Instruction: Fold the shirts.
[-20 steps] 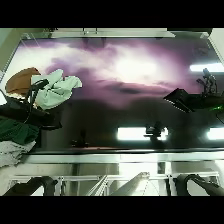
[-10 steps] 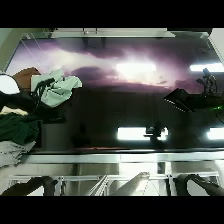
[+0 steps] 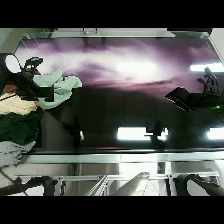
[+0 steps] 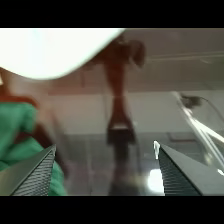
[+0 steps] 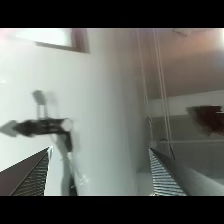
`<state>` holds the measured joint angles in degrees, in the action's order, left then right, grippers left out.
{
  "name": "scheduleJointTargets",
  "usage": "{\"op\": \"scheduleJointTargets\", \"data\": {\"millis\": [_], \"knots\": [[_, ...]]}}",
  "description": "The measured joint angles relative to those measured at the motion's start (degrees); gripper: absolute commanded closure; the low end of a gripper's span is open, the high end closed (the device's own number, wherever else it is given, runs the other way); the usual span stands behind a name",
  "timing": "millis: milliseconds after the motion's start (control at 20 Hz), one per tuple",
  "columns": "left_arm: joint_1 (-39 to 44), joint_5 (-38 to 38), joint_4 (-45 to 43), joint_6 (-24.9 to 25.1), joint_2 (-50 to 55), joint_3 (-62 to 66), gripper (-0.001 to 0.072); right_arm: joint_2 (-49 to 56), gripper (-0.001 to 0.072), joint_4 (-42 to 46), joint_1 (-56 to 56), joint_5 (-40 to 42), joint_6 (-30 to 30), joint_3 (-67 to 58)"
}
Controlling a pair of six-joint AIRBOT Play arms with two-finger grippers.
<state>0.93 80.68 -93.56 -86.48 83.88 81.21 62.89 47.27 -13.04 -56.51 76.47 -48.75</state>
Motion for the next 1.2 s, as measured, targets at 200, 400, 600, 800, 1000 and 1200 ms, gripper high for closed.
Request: {"op": "scheduleJointTargets", "data": {"millis": [200, 400, 600, 800, 1000, 1200], "knots": [[-3.91, -3.63, -2.64, 0.02, 8.35, 6.36, -0.0013, 0.37, 0.0031, 0.02, 0.0, 0.76, 0.0, 0.0], [-5.46, -6.95, -3.37, 0.02, 15.69, 12.11, 0.0108, 1.11, 0.0031, 0.02, 0.0, 1.01, -0.02, 0.0], [-4.98, -5.44, -3.48, 0.37, 21.42, 16.39, 0.0693, 1.62, 0.0031, -0.42, 0.0, 1.09, -0.02, 0.0], [-1.92, -3.06, 2.62, 1.7, 21.49, 22.91, 0.0693, 1.77, 0.0208, -0.87, 0.0, 0.07, -0.02, 0.0], [3.91, -0.33, 22.58, 7.34, 16.87, 30.64, 0.0692, 1.77, 0.0485, -1.25, -0.11, -2.29, -0.02, 0.0], [11.08, 1.22, 35.78, 11.37, 9.94, 32.92, 0.0691, 1.73, 0.0487, -1.49, -1.84, -7.3, -0.02, -0.17]]}}
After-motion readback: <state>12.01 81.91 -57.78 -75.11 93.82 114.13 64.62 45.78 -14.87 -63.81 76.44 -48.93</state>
